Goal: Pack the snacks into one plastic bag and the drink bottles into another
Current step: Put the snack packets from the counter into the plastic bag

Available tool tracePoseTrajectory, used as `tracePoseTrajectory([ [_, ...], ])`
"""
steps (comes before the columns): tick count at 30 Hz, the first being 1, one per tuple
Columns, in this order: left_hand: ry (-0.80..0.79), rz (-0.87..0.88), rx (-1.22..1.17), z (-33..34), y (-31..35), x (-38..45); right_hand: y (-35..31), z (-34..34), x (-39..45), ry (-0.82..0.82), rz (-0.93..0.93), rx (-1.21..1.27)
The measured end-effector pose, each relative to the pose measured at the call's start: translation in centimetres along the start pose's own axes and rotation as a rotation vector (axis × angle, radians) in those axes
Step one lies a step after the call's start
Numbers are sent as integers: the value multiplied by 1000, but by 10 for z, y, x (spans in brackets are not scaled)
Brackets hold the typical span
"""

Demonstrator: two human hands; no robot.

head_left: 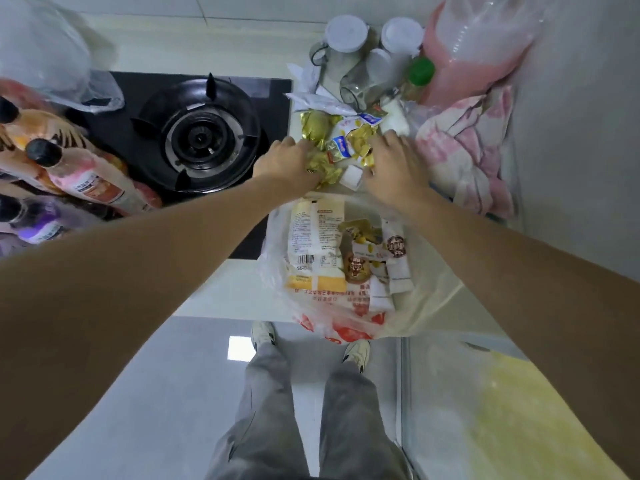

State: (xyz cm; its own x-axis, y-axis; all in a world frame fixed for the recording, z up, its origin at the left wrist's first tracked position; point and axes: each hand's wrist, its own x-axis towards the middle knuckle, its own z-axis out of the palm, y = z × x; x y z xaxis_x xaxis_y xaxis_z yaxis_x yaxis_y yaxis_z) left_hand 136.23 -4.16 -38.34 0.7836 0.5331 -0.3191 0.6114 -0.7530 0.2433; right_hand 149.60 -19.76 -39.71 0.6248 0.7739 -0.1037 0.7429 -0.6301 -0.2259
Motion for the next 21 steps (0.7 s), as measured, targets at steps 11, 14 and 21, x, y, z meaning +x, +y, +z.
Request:
tracePoseTrajectory([
  [11,-121,-3,-35,12,-5,30,-5,31,61,1,54,-142],
  [14,-98,13,-79,14,-10,27,-5,34,62,35,43,-161],
  [21,-1,17,-135,0,-28,18,-13,33,59,-59,85,-103],
])
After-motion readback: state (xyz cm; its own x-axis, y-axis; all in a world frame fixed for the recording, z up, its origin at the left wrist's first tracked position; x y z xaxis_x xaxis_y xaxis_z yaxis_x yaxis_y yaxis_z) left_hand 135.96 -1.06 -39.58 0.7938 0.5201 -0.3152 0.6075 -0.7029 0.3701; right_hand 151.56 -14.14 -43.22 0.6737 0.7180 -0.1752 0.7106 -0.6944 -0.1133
